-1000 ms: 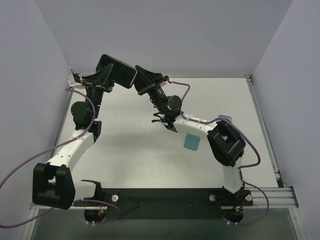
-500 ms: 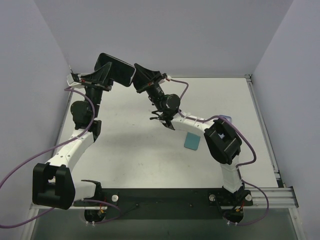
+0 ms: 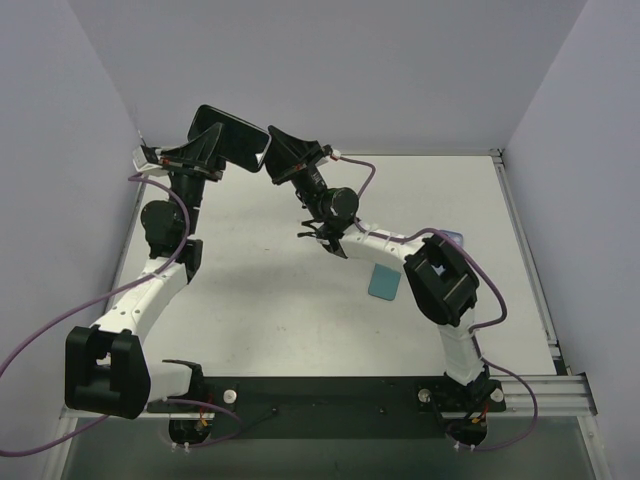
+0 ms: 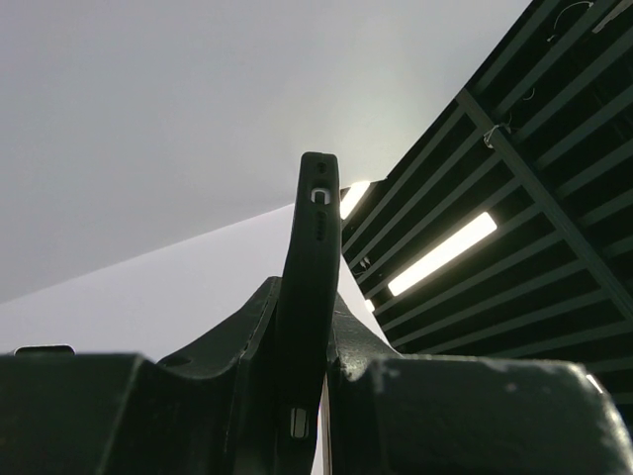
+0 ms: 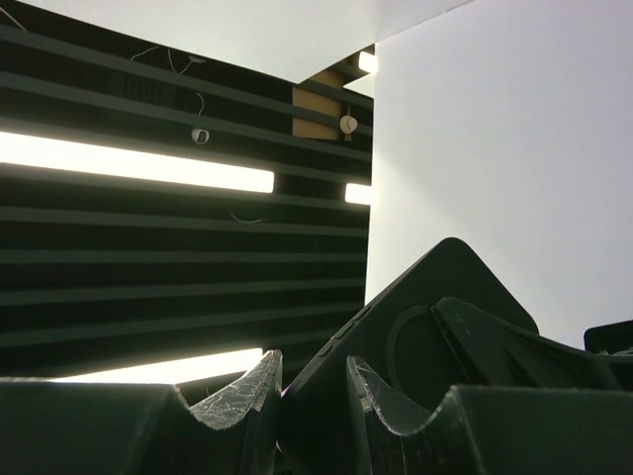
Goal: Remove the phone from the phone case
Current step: Remove the phone case from the phone.
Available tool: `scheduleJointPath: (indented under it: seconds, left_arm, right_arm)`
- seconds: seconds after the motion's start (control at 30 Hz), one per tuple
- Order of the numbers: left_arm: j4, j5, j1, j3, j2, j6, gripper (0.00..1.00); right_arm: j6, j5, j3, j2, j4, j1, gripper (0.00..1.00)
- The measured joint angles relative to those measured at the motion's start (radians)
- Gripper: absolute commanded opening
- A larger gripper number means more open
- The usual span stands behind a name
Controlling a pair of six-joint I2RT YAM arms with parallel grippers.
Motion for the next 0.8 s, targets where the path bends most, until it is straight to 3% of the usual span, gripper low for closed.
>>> scheduleJointPath:
  seconds: [0.8]
  left_arm:
    - [-0.023,-0.031,0.005,0.042,0.000,0.003,0.00]
  right_arm:
    - [0.000,-0.058,0.127,0.075,0.014,-0.013,0.00]
